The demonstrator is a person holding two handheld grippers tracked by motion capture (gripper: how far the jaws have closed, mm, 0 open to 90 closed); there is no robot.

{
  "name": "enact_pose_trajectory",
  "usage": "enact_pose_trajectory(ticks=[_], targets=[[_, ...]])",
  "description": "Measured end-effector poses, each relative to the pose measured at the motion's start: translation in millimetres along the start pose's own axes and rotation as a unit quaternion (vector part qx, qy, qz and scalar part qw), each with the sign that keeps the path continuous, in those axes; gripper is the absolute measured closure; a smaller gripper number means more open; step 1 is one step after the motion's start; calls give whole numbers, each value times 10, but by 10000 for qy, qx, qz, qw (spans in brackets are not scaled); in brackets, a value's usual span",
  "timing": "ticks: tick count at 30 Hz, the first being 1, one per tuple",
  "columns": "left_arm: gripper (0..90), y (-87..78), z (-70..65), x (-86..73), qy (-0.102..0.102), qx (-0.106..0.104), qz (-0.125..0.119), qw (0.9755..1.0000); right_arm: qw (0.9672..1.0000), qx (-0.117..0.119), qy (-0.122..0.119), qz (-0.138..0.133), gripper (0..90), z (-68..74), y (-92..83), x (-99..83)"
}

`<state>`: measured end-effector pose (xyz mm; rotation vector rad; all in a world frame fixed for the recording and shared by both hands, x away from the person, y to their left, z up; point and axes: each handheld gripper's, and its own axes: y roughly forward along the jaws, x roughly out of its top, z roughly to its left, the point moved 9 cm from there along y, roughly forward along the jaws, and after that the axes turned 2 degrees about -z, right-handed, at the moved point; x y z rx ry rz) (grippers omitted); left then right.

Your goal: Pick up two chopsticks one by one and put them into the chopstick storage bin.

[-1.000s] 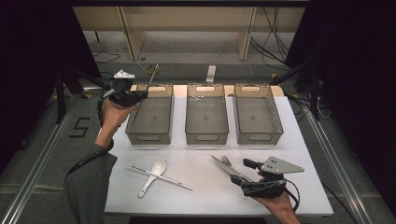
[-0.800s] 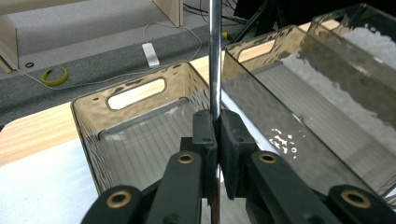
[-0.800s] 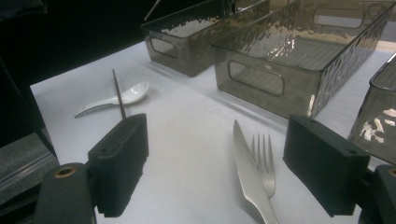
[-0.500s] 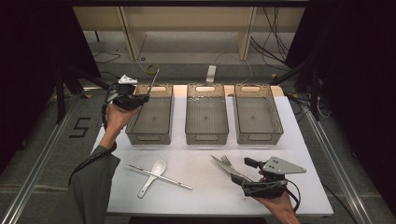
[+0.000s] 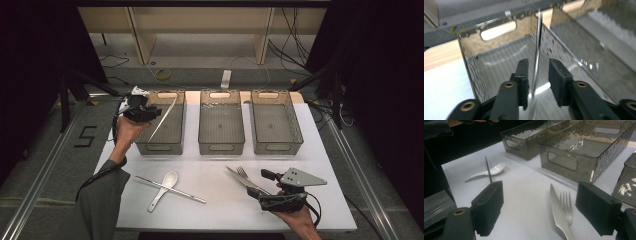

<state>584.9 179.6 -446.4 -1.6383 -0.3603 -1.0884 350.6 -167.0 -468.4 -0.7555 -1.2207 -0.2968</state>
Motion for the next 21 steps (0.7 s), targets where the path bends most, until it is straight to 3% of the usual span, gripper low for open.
enact_pose_trajectory(ticks=[1, 3, 6, 12, 13, 15, 18, 21], targets=[[613, -30, -16, -9, 32, -24, 44, 10000, 10000, 4, -6, -1, 233, 1, -2, 0], [530, -93, -102, -21, -53, -284, 83, 9995, 10000, 5, 2, -6, 233, 0, -5, 1], [447, -227, -269, -78, 341, -423, 235, 9982, 10000, -8, -3, 1, 233, -8, -2, -1], [340, -495, -567, -227, 499, -836, 181, 9951, 10000, -19, -20, 12, 233, -2, -4, -3], [326, -526, -599, -255, 582, -848, 282, 9943, 10000, -22, -25, 13, 233, -2, -5, 0], [280, -618, -695, -270, 841, -868, 193, 9925, 10000, -2, -40, 14, 233, 8, -3, 3], [262, -703, -834, -296, 1019, -1063, 224, 9888, 10000, 12, -50, 25, 233, 18, 0, -1], [234, -747, -937, -347, 1055, -1266, 295, 9859, 10000, 6, -52, 25, 233, 13, -3, -2]])
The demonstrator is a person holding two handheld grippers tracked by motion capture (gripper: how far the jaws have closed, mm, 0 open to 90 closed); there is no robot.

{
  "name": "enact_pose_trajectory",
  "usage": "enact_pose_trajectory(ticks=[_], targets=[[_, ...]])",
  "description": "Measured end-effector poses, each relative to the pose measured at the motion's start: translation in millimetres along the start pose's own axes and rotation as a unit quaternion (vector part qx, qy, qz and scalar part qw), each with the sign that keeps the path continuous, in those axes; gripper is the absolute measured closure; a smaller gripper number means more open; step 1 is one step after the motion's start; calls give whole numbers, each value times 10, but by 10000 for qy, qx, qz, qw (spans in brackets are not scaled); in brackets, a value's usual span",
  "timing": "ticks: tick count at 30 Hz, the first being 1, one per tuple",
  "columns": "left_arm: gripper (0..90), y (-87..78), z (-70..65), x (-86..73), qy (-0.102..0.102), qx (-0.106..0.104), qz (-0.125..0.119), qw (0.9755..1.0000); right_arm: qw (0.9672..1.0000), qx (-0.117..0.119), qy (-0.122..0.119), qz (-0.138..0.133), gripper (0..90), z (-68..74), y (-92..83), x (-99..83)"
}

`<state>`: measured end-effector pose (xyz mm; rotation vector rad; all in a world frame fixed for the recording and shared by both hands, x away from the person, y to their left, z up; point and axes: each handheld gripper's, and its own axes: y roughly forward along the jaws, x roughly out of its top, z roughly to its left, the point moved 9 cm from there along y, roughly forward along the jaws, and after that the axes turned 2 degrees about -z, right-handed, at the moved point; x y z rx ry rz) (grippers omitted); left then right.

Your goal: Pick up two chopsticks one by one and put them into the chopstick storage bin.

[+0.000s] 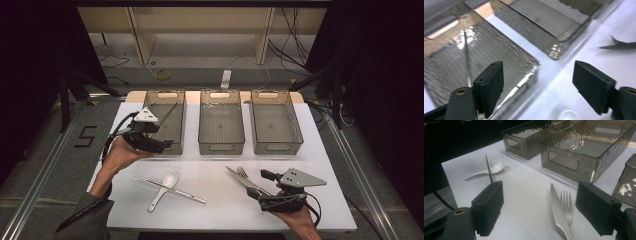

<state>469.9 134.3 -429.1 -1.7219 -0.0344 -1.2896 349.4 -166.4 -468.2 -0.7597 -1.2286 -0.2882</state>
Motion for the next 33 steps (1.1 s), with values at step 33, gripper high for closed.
enact_pose_trajectory(ticks=[33], targets=[[475, 317, -1011, -910, 1670, -1069, 1898, 9616, 9999, 5, -24, 104, 234, 3, 13, -22]])
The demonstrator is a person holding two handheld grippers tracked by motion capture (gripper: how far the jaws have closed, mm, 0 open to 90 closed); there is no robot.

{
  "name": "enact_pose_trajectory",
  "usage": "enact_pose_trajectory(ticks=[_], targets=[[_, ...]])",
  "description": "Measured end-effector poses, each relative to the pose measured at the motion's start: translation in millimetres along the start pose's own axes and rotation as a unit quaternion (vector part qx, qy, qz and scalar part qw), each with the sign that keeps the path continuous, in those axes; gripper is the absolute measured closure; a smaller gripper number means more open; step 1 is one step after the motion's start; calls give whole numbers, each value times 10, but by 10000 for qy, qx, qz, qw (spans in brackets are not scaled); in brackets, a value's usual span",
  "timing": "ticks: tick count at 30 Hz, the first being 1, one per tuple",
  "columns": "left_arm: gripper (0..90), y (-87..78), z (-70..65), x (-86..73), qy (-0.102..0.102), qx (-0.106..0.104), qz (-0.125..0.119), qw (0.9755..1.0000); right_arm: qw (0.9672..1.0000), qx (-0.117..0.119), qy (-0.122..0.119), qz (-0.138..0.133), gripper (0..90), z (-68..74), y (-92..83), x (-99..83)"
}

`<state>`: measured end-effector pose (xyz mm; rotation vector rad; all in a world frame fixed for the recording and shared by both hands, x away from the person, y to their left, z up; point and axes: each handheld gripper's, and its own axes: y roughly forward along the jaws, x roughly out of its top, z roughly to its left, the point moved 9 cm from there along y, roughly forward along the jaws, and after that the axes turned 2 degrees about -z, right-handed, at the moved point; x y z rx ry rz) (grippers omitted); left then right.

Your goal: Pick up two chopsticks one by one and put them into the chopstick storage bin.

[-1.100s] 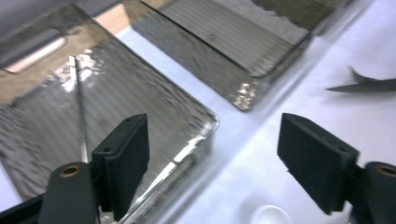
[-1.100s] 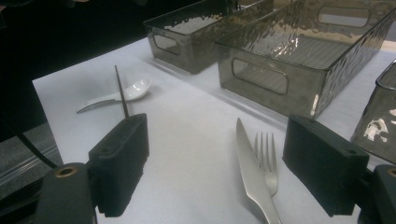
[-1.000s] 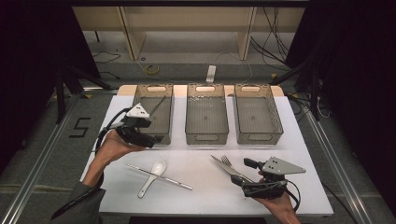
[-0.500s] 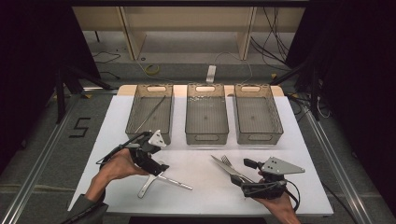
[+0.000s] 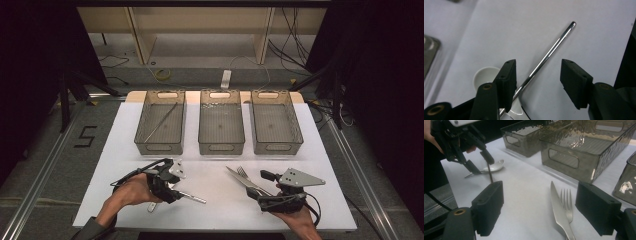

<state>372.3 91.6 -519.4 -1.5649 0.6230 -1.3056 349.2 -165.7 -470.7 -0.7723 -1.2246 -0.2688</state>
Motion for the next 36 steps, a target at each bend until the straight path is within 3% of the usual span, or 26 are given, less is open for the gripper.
enact_pose_trajectory(ticks=[5, 10, 21, 36], targets=[[526, 95, -5, -42, 59, -23, 226, 9997, 10000, 4, -5, -3, 234, 4, 3, -1], [567, 150, 5, -33, 46, -21, 220, 9997, 10000, -17, 11, -6, 235, -10, -1, 2], [632, 259, 16, -107, 309, -28, 560, 9980, 10000, -7, -2, 10, 235, -2, 6, -3], [816, 263, -58, -111, 581, -278, 549, 9964, 10000, -14, -12, -17, 237, -7, -4, 11]])
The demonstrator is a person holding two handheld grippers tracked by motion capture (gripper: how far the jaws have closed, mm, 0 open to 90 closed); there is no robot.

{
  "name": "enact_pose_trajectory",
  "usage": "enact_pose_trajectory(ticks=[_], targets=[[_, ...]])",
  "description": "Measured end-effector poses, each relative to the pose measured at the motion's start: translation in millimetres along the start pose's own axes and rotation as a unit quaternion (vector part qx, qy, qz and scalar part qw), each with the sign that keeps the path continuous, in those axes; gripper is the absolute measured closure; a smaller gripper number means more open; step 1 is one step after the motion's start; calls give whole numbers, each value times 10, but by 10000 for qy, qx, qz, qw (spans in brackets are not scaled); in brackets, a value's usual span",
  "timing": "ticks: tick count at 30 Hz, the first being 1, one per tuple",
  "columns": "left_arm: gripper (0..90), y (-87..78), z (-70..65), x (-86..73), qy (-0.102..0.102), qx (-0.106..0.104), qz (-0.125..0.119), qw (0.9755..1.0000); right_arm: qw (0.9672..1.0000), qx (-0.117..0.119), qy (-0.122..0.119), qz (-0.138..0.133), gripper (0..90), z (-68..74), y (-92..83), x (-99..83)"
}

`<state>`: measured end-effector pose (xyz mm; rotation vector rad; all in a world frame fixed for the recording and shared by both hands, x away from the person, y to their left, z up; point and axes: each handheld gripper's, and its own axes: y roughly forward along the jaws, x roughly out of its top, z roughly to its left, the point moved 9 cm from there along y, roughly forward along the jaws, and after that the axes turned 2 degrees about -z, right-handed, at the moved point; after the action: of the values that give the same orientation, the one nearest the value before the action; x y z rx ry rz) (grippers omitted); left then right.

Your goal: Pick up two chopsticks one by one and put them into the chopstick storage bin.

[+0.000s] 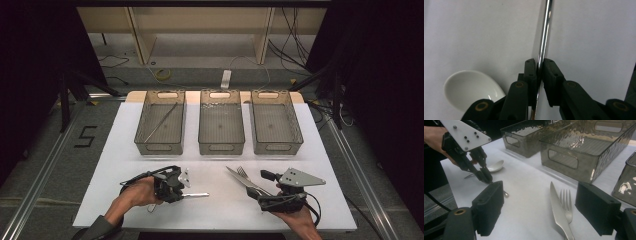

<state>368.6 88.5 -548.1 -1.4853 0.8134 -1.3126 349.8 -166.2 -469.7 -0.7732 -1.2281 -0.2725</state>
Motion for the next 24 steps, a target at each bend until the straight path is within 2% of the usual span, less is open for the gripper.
enact_pose_trajectory(ticks=[4, 8, 12, 14, 17, 19, 22, 23, 24], targets=[[840, 0, -8, 6, 77, 41, 20, 10000, 10000, -2, 6, -6, 237, 0, -2, 4], [845, -10, -7, 8, 71, 67, 54, 9999, 10000, 0, 8, -15, 237, 1, -6, 7], [848, -75, 18, 49, -3, 193, -110, 9998, 10000, -6, 11, -21, 239, -1, -9, 9], [848, -126, 42, 79, -150, 255, -252, 9992, 10000, -10, 7, -23, 241, -4, -11, 10], [848, -172, 85, 73, -335, 305, -276, 9986, 10000, -13, 12, -26, 240, -9, -12, 10], [848, -206, 105, 87, -504, 328, -376, 9975, 10000, -17, 10, -37, 240, -8, -14, 13], [847, -297, 162, 112, -819, 362, -592, 9942, 10000, -21, 6, -31, 240, -9, -14, 12], [847, -353, 206, 115, -993, 422, -706, 9917, 10000, -18, 8, -35, 240, -9, -14, 13], [847, -387, 232, 115, -1082, 459, -760, 9901, 10000, -16, 9, -35, 240, -10, -15, 13]])
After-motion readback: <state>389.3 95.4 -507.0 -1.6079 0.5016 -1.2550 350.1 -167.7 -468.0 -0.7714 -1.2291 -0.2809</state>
